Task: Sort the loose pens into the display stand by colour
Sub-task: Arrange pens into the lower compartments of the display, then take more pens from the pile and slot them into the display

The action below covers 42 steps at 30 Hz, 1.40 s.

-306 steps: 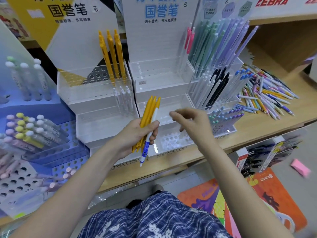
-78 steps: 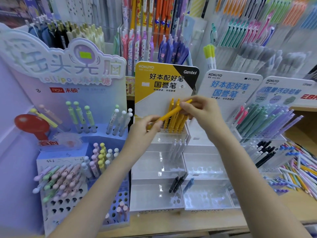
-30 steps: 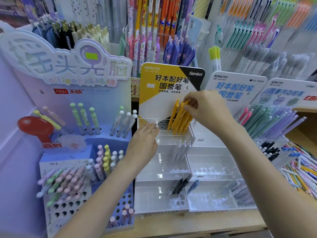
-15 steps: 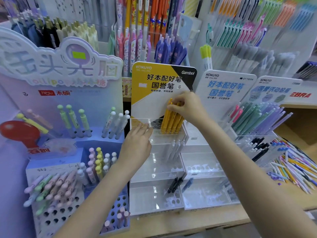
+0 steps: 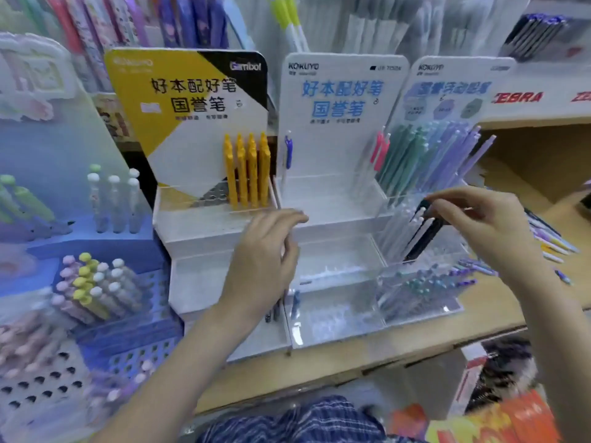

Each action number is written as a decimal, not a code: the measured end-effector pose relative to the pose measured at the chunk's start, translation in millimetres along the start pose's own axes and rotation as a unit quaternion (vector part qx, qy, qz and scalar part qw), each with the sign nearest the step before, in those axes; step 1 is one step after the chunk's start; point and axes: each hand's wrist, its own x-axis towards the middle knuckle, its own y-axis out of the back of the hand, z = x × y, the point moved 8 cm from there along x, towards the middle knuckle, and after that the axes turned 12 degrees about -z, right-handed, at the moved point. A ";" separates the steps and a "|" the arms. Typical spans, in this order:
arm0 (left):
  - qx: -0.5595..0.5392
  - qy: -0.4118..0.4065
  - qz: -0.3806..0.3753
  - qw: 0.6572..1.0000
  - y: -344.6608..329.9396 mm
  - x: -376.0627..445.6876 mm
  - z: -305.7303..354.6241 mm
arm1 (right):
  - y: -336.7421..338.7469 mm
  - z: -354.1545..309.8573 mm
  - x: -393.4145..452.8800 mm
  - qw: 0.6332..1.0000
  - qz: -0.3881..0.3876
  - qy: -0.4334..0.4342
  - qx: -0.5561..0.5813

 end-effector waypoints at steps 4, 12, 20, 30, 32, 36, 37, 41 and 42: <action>-0.018 -0.048 -0.056 0.997 -101.6 38.3 71.0 | 59.1 123.0 -31.6 0.997 0.008 -0.069 0.020; -0.031 -0.021 -0.163 0.986 -277.0 101.9 169.6 | 83.0 403.2 -70.7 0.931 -0.185 -0.306 -0.076; 0.026 0.076 -0.242 0.967 -350.8 142.4 173.5 | 68.9 485.8 -55.5 0.889 -0.104 -0.446 -0.013; 0.099 0.199 -0.425 0.878 -441.6 157.6 143.6 | 41.0 443.9 -12.6 0.941 -0.188 -0.280 0.008; 0.071 0.271 -0.467 0.838 -457.8 147.3 126.3 | 58.2 450.8 -9.4 0.940 -0.204 -0.274 0.023; 0.094 0.307 -0.443 0.837 -470.5 148.9 112.3 | 133.8 492.2 1.8 0.951 -0.157 -0.264 -0.036; 0.119 0.294 -0.417 0.852 -471.0 155.4 114.6 | 156.2 514.2 1.7 0.944 -0.134 -0.296 -0.065; 0.148 0.248 -0.397 0.871 -493.0 179.6 138.3 | 189.2 592.6 -31.9 0.839 -0.218 -0.487 -0.106; 0.142 0.263 -0.422 0.856 -505.6 180.1 140.2 | 184.2 596.6 -40.6 0.824 -0.255 -0.496 -0.097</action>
